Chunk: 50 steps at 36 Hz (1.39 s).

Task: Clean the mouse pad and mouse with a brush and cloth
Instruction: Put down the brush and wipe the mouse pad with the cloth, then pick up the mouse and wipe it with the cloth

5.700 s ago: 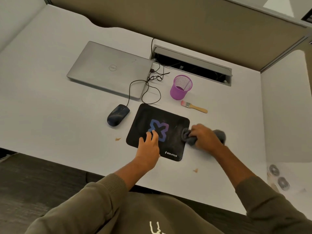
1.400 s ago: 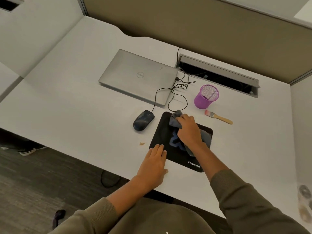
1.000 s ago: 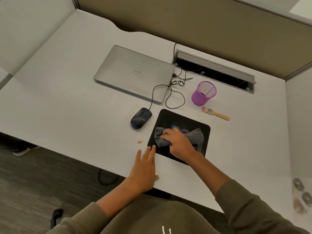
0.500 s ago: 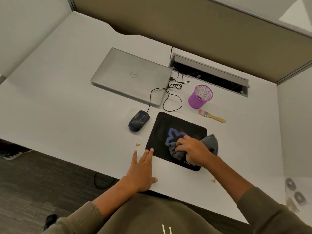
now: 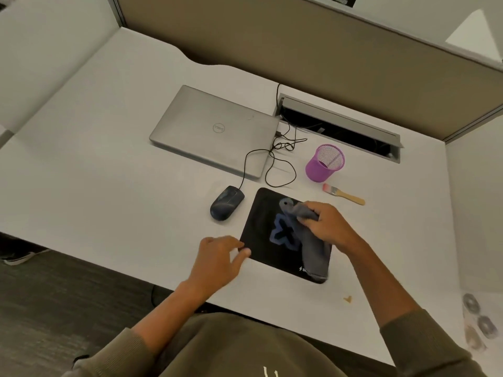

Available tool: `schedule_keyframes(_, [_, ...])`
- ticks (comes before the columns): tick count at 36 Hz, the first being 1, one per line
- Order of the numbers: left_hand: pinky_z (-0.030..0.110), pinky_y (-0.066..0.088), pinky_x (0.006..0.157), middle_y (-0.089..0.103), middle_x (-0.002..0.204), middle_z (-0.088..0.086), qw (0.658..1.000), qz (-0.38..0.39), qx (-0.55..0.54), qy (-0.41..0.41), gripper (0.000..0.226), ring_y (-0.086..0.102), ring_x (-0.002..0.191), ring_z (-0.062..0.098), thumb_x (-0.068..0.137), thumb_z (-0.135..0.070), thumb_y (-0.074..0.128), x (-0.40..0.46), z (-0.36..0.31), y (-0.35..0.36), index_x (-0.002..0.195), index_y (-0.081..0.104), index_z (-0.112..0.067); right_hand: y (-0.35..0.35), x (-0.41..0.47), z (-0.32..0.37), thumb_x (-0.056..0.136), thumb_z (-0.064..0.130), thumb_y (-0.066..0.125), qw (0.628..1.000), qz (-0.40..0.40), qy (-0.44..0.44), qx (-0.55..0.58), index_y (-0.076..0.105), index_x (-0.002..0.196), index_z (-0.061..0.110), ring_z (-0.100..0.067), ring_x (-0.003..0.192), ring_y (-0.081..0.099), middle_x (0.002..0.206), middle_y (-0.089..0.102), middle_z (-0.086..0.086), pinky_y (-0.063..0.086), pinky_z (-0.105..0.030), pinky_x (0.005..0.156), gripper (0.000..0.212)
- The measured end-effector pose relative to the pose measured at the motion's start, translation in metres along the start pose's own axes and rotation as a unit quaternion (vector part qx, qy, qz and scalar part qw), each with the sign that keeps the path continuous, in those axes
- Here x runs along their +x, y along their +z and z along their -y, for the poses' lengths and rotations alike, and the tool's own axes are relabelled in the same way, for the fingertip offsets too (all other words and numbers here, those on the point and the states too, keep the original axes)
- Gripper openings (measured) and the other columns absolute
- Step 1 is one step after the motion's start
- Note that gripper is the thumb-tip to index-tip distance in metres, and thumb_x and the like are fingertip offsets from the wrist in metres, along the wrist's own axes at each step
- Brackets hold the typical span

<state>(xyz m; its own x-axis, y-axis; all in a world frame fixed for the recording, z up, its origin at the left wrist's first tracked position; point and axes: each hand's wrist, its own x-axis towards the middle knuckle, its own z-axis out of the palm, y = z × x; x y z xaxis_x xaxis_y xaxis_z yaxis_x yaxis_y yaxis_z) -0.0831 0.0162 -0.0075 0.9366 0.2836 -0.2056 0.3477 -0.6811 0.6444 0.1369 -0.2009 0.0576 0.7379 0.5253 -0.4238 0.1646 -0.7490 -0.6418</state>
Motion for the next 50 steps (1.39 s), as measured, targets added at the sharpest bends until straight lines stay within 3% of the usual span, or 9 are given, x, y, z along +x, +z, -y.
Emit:
schedule_keyframes(2, [0.029, 0.052, 0.095, 0.073, 0.111, -0.014, 0.994, -0.086, -0.04, -0.046, 0.041, 0.066, 0.095, 0.004, 0.093, -0.064, 0.059, 0.008, 0.009, -0.012, 0.113, 0.073, -0.03, 0.0, -0.001, 0.011, 0.102, 0.03, 0.065, 0.995, -0.03, 0.014, 0.09, 0.072, 0.116, 0.039, -0.01, 0.106, 0.067, 0.111, 0.074, 0.011, 0.055, -0.027, 0.087, 0.017])
schedule_keyframes(4, [0.031, 0.057, 0.088, 0.071, 0.11, -0.01, 0.985, -0.128, -0.074, -0.092, 0.039, 0.064, 0.093, 0.007, 0.092, -0.059, 0.065, 0.018, 0.019, -0.022, 0.114, 0.068, -0.027, -0.001, -0.002, 0.021, 0.102, 0.035, 0.065, 0.978, -0.041, 0.031, 0.2, 0.07, 0.121, 0.042, -0.006, 0.105, 0.07, 0.109, 0.074, 0.019, 0.055, -0.019, 0.08, 0.021])
schedule_keyframes(8, [0.042, 0.056, 0.098, 0.061, 0.132, 0.005, 0.97, -0.133, -0.107, -0.176, 0.067, 0.061, 0.117, 0.024, 0.085, -0.055, 0.076, 0.042, 0.031, -0.033, 0.136, 0.053, -0.018, 0.001, -0.001, 0.037, 0.102, 0.034, 0.065, 0.917, -0.034, 0.048, 0.395, 0.074, 0.123, 0.037, -0.012, 0.111, 0.073, 0.121, 0.076, 0.007, 0.06, -0.024, 0.084, 0.023])
schedule_keyframes(13, [0.042, 0.046, 0.105, 0.051, 0.144, 0.014, 0.966, -0.109, -0.105, -0.209, 0.095, 0.051, 0.132, 0.032, 0.077, -0.056, 0.084, 0.063, 0.035, -0.032, 0.149, 0.041, -0.01, 0.002, 0.001, 0.052, 0.101, 0.033, 0.066, 0.858, -0.031, 0.067, 0.508, 0.079, 0.114, 0.027, -0.025, 0.113, 0.074, 0.123, 0.076, -0.008, 0.062, -0.031, 0.083, 0.019])
schedule_keyframes(20, [0.044, 0.049, 0.101, 0.049, 0.14, 0.011, 0.976, -0.099, -0.036, -0.19, 0.102, 0.048, 0.13, 0.031, 0.069, -0.067, 0.084, 0.077, 0.029, -0.025, 0.145, 0.044, -0.011, 0.006, 0.004, 0.061, 0.101, 0.035, 0.067, 0.833, -0.041, 0.064, 0.549, 0.078, 0.115, 0.025, -0.029, 0.117, 0.072, 0.128, 0.074, -0.011, 0.062, -0.037, 0.086, 0.021])
schedule_keyframes(26, [0.042, 0.051, 0.095, 0.053, 0.132, 0.006, 0.978, -0.107, -0.015, -0.176, 0.094, 0.051, 0.121, 0.026, 0.069, -0.069, 0.082, 0.08, 0.027, -0.02, 0.139, 0.048, -0.017, 0.008, 0.008, 0.055, 0.103, 0.033, 0.065, 0.805, -0.03, 0.074, 0.588, 0.078, 0.117, 0.025, -0.031, 0.12, 0.07, 0.131, 0.072, -0.012, 0.061, -0.046, 0.092, 0.021])
schedule_keyframes(34, [0.041, 0.052, 0.092, 0.057, 0.125, 0.003, 0.978, -0.119, -0.017, -0.168, 0.084, 0.052, 0.116, 0.023, 0.071, -0.071, 0.079, 0.084, 0.029, -0.015, 0.132, 0.053, -0.02, 0.012, 0.015, 0.051, 0.101, 0.023, 0.067, 0.802, -0.013, 0.084, 0.592, 0.078, 0.117, 0.012, -0.029, 0.116, 0.072, 0.126, 0.074, -0.014, 0.062, -0.037, 0.084, 0.023])
schedule_keyframes(41, [0.035, 0.051, 0.087, 0.06, 0.12, 0.001, 0.979, -0.129, -0.031, -0.157, 0.074, 0.052, 0.11, 0.018, 0.071, -0.065, 0.083, 0.086, 0.031, -0.014, 0.125, 0.058, -0.02, 0.013, 0.023, 0.043, 0.085, 0.002, 0.076, 0.829, 0.012, 0.062, 0.555, 0.078, 0.113, 0.002, -0.031, 0.114, 0.072, 0.123, 0.074, -0.021, 0.062, -0.037, 0.082, 0.028])
schedule_keyframes(50, [0.027, 0.053, 0.094, 0.065, 0.122, -0.001, 0.977, -0.154, -0.108, -0.096, 0.066, 0.06, 0.106, 0.013, 0.076, -0.043, 0.089, 0.081, 0.038, -0.015, 0.129, 0.057, -0.02, 0.02, 0.037, 0.04, 0.076, 0.012, 0.09, 0.813, -0.058, 0.072, 0.576, 0.08, 0.106, -0.002, -0.031, 0.116, 0.072, 0.122, 0.074, -0.02, 0.061, -0.039, 0.092, 0.034])
